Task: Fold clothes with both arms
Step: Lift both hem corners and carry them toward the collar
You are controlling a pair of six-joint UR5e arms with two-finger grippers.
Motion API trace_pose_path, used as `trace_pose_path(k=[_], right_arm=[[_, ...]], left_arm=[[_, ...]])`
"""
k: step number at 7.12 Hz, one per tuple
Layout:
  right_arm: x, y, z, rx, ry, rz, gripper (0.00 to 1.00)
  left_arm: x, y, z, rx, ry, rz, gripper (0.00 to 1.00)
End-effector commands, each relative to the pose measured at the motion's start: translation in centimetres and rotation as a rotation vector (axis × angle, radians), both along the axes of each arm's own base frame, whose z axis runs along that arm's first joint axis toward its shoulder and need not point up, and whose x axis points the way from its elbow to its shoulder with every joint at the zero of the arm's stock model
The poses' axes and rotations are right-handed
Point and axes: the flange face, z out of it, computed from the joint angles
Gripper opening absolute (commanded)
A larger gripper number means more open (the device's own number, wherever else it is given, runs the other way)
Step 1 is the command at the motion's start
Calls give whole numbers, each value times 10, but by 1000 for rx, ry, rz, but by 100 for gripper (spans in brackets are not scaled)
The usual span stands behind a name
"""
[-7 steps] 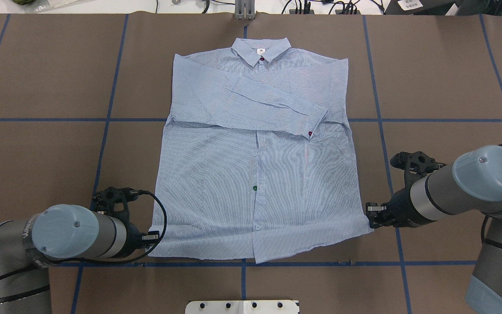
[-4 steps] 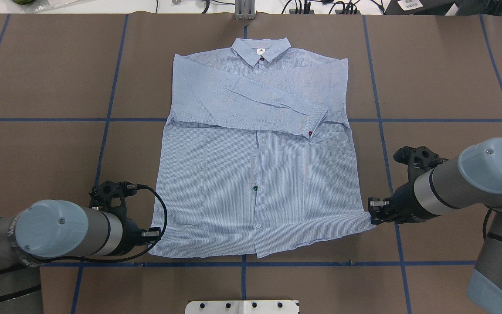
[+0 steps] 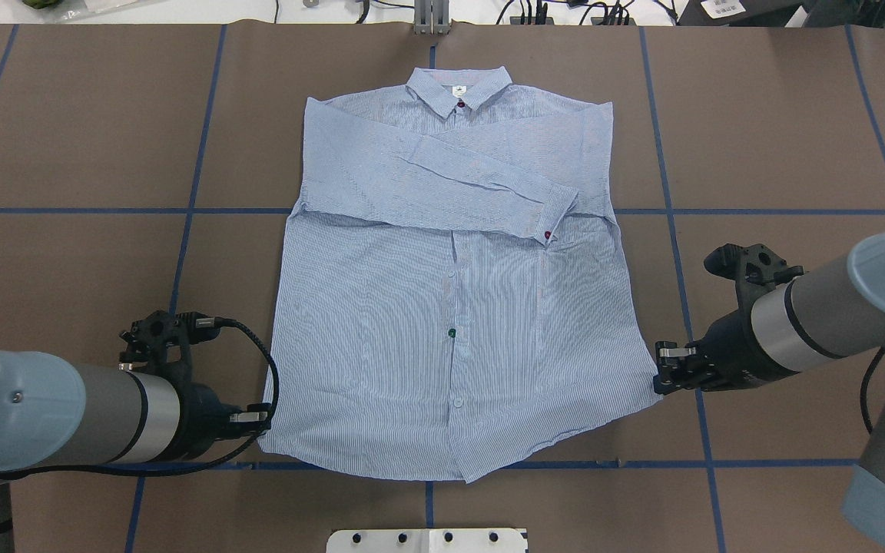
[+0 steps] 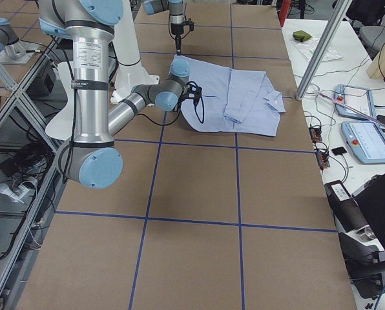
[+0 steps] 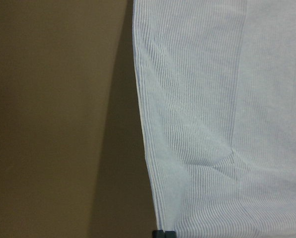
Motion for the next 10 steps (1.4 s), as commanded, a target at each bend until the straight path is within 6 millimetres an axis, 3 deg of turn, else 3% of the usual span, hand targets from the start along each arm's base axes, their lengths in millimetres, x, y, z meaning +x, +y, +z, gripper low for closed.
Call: trace_pose_path(k=[1,3,4,6,10], right_arm=[[34,7,-7,-27,-31,-14,0],[54,8,-11,-48,-69,-29,0],[63,16,-14,-41,-114,-58,0],[97,40,0,-6,-240,-134,0],[117,56,1,44,-392,-261,0]], left_arm=[[-12,8,6,-25,-2,39,0],[-23,13,-7,-19,28,48,0],[-41,23,-31,-25,89,95,0],[-82,42,-59,-17,165,139,0],[-113,71,-102,-30,300,301,0]])
